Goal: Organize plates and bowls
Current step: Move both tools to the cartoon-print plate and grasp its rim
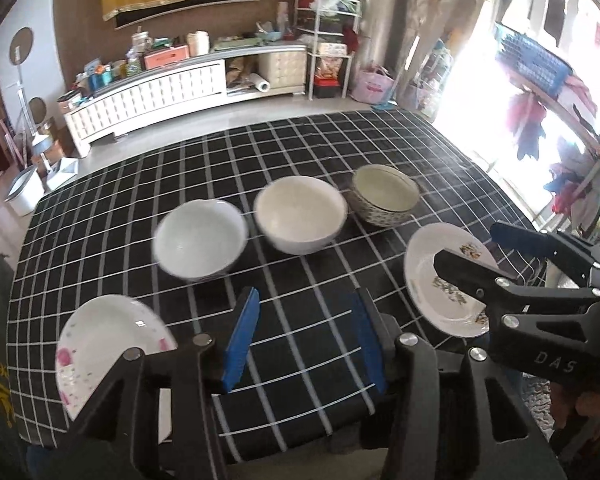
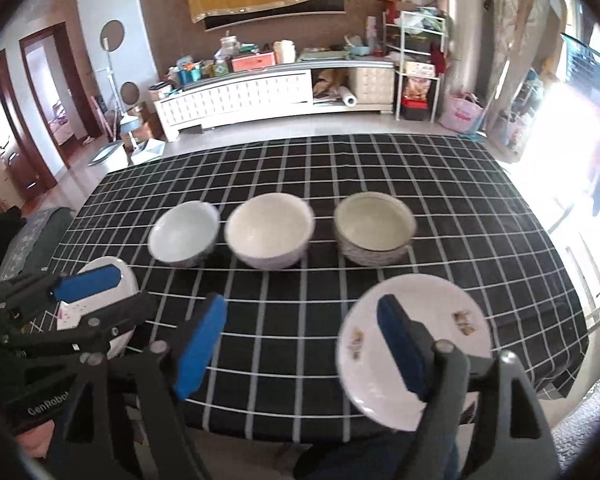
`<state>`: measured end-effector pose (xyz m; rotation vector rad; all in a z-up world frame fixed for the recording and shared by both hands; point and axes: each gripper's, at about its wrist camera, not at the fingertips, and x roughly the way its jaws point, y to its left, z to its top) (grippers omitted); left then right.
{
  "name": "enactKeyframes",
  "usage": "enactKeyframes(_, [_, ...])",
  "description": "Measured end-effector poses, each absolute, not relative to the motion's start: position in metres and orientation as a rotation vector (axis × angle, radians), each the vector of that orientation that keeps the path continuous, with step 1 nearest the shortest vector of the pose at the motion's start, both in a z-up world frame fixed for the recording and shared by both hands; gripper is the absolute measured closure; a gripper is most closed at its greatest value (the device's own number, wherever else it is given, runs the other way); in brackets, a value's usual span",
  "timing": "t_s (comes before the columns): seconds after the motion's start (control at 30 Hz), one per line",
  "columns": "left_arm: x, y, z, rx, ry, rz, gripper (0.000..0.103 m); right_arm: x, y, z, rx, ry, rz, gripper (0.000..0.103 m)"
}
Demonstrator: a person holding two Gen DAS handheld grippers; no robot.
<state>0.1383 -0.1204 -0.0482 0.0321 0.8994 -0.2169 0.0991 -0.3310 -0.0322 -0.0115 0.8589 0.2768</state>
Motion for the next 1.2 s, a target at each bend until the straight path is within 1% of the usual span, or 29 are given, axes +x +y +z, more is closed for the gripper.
enactKeyframes(0.2, [0.157,-0.161,-0.058,0.052,0.934,-0.275,0.057,0.108,-0.370,-0.040,-0.005,0.882,0.226,0.012])
enactKeyframes(0.27, [0.164,-0.175,-0.063,0.050,0.955,-0.300,0.050,0.111,-0.382,-0.043,-0.001,0.889,0.206,0.010])
enactKeyframes(0.4, [0.174,-0.193,-0.072,0.050,0.981,-0.319,0.050,0.118,-0.405,-0.052,-0.004,0.907,0.164,0.006])
enactKeyframes(0.63, [0.186,-0.212,-0.097,0.050,1.051,-0.359,0.050,0.123,-0.435,-0.072,-0.015,0.915,0.072,0.006])
enactKeyframes(0.8, [0.199,-0.218,-0.117,0.008,1.104,-0.367,0.050,0.133,-0.452,-0.095,0.019,0.973,0.064,0.006])
enactKeyframes(1.1, [0.218,-0.232,-0.149,0.014,1.171,-0.370,0.050,0.145,-0.468,-0.123,0.023,1.009,0.029,0.006])
enactKeyframes(1.2, [0.223,-0.236,-0.157,0.012,1.191,-0.379,0.051,0.149,-0.471,-0.131,0.032,1.023,0.034,0.006])
